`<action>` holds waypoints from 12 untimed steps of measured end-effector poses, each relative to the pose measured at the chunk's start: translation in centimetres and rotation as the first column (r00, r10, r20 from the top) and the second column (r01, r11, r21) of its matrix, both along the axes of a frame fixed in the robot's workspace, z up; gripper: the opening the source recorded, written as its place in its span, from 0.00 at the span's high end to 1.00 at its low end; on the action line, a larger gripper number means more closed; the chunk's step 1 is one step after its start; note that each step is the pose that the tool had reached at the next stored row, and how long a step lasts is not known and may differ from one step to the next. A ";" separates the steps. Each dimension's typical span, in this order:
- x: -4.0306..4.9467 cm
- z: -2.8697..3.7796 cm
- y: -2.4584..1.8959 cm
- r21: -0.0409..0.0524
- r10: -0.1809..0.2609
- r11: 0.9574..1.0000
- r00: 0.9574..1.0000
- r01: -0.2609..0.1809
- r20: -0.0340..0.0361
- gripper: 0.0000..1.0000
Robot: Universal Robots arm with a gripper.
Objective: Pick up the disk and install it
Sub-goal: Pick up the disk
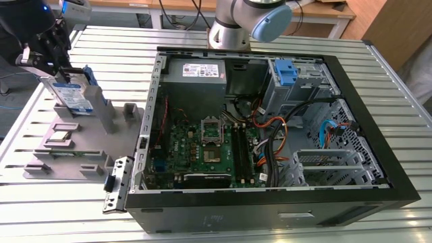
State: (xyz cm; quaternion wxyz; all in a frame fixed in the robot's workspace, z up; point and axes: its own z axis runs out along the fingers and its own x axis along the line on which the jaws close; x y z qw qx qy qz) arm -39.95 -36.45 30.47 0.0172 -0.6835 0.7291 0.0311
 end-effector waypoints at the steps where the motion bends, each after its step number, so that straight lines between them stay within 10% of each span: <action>1: 0.00 0.03 0.00 0.000 0.000 1.000 1.000 0.000 0.000 0.65; 12: -0.01 0.56 0.00 0.000 0.000 1.000 1.000 0.000 -0.001 0.65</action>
